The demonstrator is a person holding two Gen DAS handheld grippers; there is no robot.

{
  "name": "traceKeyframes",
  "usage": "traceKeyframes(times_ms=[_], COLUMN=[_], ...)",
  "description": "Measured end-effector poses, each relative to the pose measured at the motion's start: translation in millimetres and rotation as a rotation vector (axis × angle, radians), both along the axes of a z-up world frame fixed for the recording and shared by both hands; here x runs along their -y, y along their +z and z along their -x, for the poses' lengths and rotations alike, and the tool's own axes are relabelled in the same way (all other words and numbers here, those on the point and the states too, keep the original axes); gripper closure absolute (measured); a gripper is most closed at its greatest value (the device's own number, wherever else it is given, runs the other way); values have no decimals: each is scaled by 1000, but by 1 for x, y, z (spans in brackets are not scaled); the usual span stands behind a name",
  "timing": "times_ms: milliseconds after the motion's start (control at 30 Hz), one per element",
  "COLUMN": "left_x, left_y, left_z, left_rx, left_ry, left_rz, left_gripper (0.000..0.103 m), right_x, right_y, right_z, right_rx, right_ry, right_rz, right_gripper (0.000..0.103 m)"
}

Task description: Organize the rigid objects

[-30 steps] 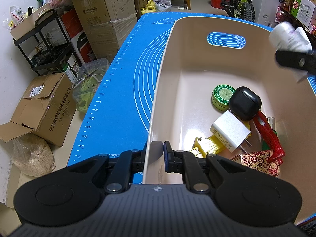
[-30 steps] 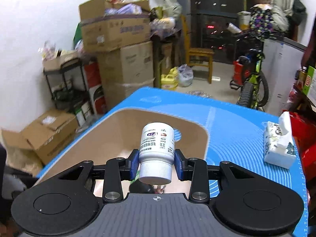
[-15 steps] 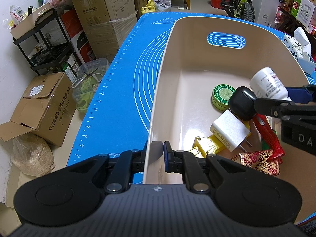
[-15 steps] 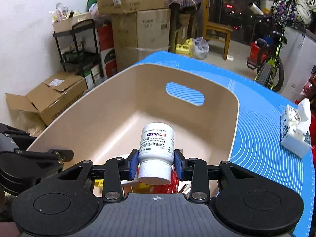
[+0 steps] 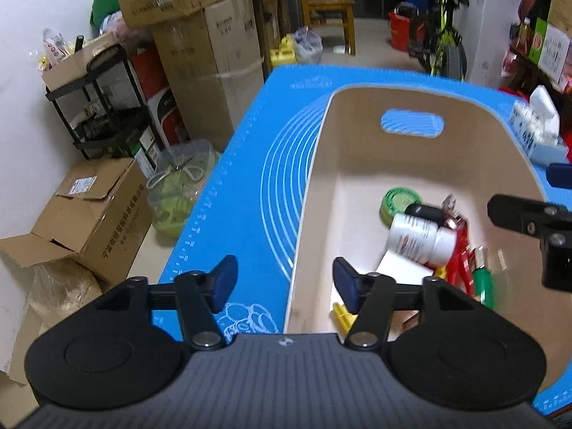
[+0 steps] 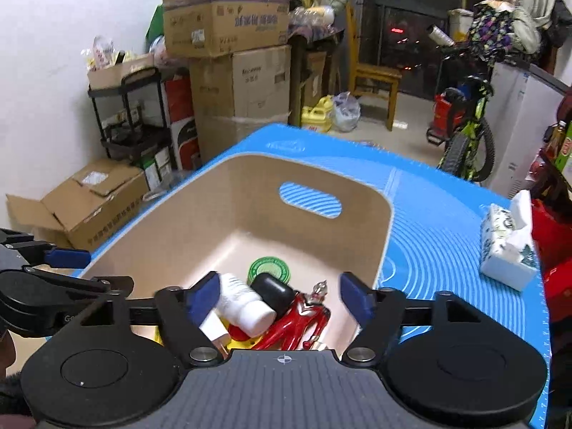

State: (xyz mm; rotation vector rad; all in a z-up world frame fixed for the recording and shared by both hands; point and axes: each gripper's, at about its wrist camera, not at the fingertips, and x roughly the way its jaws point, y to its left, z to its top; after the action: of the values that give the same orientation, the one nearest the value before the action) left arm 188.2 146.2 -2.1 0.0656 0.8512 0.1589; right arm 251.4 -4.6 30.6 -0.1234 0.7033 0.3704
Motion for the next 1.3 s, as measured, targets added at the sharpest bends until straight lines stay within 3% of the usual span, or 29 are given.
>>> traceKeyframes(times_ms=[200,533,1000,1300], left_x=[12,33,80,99], left_y=[12,44,84,94], left_z=[9,39,114,157], left_rx=[26,93,159,173], left_ry=[-10,-22,-97,-118], left_rz=[-17,-5,-29,-17], left_gripper=[34,34,34,34], right_x=[13,50,100,122], right_y=[13,35,64,74], right_z=[10,41,133,190], right_rx=[17,42,83,97], right_ry=[-63,-160,-228,-247], right_rz=[-22,-46,-36,-48], right_gripper=[9,6,6,6])
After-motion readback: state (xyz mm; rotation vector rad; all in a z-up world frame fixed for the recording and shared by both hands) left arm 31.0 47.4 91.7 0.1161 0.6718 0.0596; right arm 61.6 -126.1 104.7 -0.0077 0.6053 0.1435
